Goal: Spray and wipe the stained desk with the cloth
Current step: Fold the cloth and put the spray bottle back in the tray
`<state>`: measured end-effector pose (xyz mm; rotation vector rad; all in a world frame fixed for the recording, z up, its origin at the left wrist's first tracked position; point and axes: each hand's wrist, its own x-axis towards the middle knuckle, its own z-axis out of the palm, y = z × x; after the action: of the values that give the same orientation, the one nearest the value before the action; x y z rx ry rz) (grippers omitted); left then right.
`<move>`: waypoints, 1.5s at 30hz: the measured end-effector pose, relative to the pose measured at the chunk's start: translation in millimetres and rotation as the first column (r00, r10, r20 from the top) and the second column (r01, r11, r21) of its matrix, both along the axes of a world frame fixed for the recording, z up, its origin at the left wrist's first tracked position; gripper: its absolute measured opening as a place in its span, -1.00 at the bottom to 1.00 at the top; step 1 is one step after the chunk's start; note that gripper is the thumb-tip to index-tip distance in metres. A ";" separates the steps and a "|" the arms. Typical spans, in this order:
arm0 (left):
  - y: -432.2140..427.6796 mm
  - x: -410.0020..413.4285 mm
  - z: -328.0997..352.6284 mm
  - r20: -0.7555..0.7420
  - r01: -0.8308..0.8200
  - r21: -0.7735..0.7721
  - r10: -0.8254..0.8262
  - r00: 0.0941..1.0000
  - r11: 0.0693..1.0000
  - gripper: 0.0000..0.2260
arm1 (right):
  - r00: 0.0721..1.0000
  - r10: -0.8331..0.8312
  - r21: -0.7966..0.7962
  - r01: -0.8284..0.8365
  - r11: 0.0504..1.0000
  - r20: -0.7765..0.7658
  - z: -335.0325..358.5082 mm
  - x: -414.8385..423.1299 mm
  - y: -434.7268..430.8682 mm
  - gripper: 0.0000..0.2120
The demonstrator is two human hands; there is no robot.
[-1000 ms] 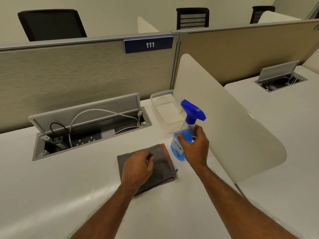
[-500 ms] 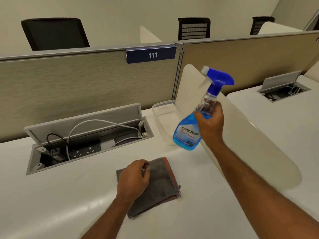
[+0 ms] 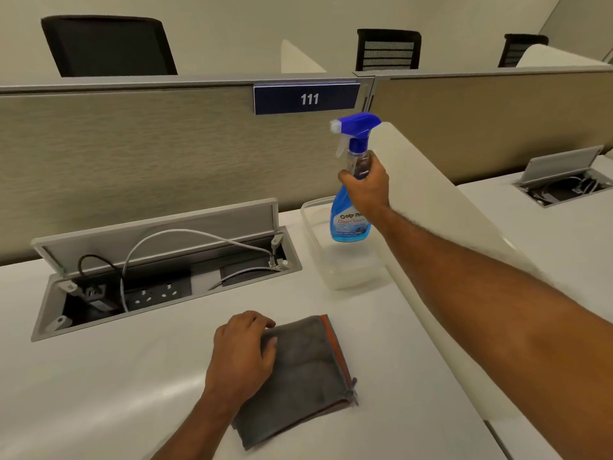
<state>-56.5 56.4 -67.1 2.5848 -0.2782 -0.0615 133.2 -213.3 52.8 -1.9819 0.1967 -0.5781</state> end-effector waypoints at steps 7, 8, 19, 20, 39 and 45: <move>11.6 6.5 -3.8 -0.028 -0.024 0.013 0.025 0.999 1.000 -0.74 | 0.998 -0.055 0.094 0.056 0.994 -0.015 -31.9 26.4 -1.7 -0.65; 12.0 7.2 -4.2 -0.031 -0.027 0.011 0.027 0.999 1.000 -0.73 | 0.998 -0.057 0.095 0.058 0.994 -0.019 -35.4 28.7 -2.1 -0.64; 13.2 18.4 -1.3 -0.045 0.035 0.052 -0.033 0.998 0.998 -0.69 | 0.997 -0.074 0.031 0.074 0.997 -0.003 -63.4 35.8 -9.1 -0.60; 14.8 18.7 -0.6 -0.047 0.042 0.060 -0.039 0.998 0.997 -0.69 | 0.997 -0.079 0.014 0.079 0.997 -0.018 -65.2 34.5 -9.9 -0.59; 32.3 -12.3 3.9 -0.085 -0.078 0.037 0.081 0.993 0.996 -0.56 | 1.000 0.015 -0.198 -0.014 0.980 0.005 -90.7 -168.3 52.8 -0.59; 42.4 -42.9 -20.3 -0.234 0.048 0.246 0.012 0.972 0.968 -0.17 | 0.839 -0.006 -0.166 -0.101 0.981 -0.544 -132.7 -227.2 70.8 -0.27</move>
<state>-99.4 98.8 -87.4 2.7903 -0.2180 -0.4312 -94.0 -142.6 -79.9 -2.2936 0.4537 0.0212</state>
